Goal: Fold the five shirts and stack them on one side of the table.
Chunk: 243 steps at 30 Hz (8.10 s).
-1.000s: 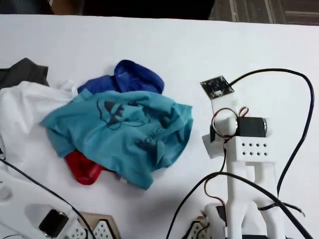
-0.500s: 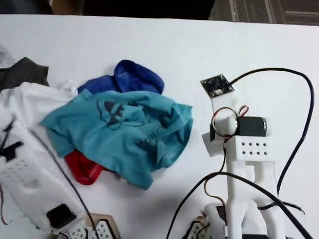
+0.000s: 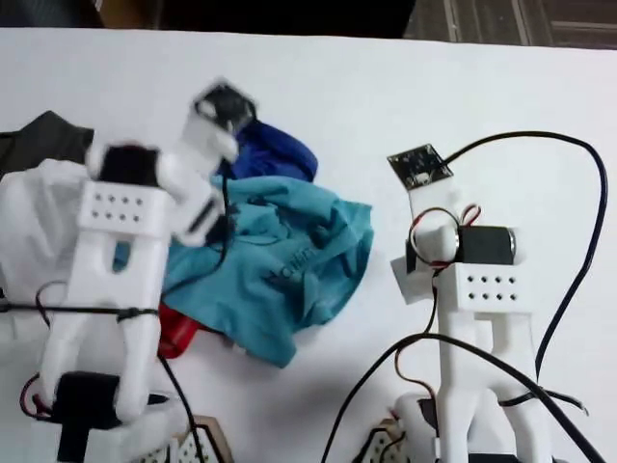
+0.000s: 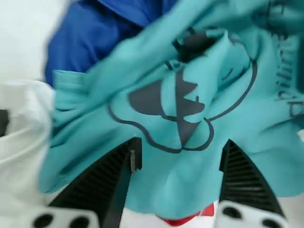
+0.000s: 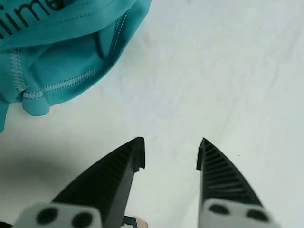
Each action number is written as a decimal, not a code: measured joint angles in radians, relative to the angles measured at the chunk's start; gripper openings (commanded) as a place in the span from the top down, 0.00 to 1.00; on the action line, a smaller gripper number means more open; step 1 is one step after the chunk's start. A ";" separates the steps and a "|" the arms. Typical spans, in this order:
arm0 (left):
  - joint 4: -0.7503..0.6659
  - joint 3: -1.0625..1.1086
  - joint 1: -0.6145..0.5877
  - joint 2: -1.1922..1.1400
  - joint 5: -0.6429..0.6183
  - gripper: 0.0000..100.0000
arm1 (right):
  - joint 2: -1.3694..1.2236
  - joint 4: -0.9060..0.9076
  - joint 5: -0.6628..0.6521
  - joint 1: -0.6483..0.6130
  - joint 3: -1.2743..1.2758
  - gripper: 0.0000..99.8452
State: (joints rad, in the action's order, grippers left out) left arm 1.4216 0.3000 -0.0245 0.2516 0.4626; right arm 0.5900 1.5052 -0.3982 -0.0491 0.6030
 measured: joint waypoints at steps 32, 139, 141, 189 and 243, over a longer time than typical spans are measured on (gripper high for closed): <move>-0.281 -0.184 -0.887 0.012 0.146 0.97 | 0.000 -0.012 0.000 0.000 0.000 0.81; -0.014 0.031 -0.537 0.014 -0.123 0.72 | -1.433 0.003 0.161 -0.414 -1.316 0.98; -0.043 0.098 -0.488 0.014 -0.123 0.72 | -1.433 0.064 0.178 -0.341 -1.381 0.98; -0.216 0.114 -1.315 0.015 0.084 0.72 | -1.587 -0.135 0.080 -0.772 -1.455 0.81; -0.180 0.118 -1.013 0.015 -0.018 0.72 | -0.882 -0.107 0.155 -0.830 -0.770 0.68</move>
State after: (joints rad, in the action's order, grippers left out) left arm 1.2421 0.4181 -1.0372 0.2670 0.4442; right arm -0.2923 1.3978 -0.2432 -0.8792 -0.1672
